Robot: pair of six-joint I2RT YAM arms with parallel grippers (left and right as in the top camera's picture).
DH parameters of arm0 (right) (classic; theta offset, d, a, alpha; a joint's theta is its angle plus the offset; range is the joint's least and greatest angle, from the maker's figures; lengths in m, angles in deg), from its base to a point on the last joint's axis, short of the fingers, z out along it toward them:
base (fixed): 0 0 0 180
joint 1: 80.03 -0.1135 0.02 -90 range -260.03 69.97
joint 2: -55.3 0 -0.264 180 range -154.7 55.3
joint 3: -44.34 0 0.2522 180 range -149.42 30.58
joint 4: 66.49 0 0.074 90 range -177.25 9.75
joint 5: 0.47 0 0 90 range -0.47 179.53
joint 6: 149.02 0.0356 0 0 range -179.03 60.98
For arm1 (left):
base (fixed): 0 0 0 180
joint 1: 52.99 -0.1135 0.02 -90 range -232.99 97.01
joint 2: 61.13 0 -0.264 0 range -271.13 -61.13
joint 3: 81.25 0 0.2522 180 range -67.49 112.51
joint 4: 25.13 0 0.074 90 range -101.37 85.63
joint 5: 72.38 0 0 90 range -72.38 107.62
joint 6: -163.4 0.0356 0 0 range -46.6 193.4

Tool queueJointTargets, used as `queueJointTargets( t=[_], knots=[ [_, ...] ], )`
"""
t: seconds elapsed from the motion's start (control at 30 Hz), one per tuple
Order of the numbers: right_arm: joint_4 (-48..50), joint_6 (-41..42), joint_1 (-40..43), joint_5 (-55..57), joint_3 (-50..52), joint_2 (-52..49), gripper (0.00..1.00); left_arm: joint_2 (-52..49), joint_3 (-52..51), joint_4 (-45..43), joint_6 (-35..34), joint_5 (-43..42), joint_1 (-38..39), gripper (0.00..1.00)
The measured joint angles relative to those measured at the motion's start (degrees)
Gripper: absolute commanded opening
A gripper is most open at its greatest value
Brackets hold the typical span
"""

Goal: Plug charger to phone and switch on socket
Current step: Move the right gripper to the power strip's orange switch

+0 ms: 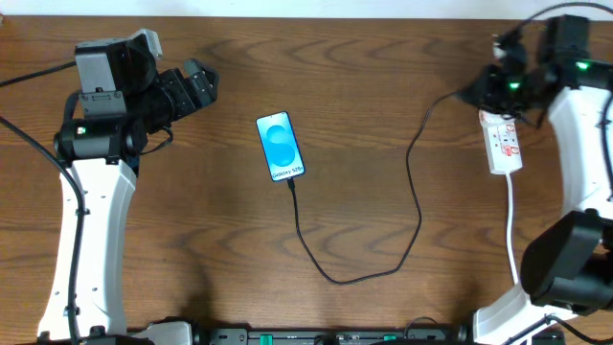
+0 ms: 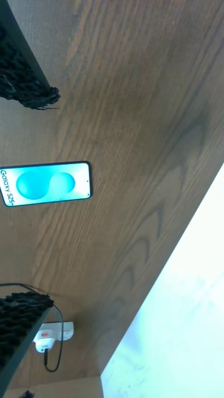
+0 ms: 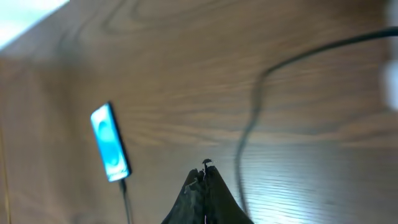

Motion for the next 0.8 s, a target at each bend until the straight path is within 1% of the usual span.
queueJointTargets(
  t=[0.17, 0.3, 0.6, 0.8],
  knots=[
    [0.0, 2.6, 7.3, 3.4, 0.0, 0.0, 0.01, 0.0, 0.0, 0.0, 0.0, 0.0, 0.0, 0.96],
    [0.3, 4.3, 11.2, 6.1, 0.0, 0.0, 0.01, 0.0, 0.0, 0.0, 0.0, 0.0, 0.0, 0.96],
    [2.2, 5.7, 16.2, 7.0, 0.0, -1.6, 0.01, 0.0, 0.0, 0.0, 0.0, 0.0, 0.0, 0.96],
    [4.0, 5.7, 17.6, 7.0, 0.0, -4.4, 0.01, 0.0, 0.0, 0.0, 0.0, 0.0, 0.0, 0.96]
  ],
)
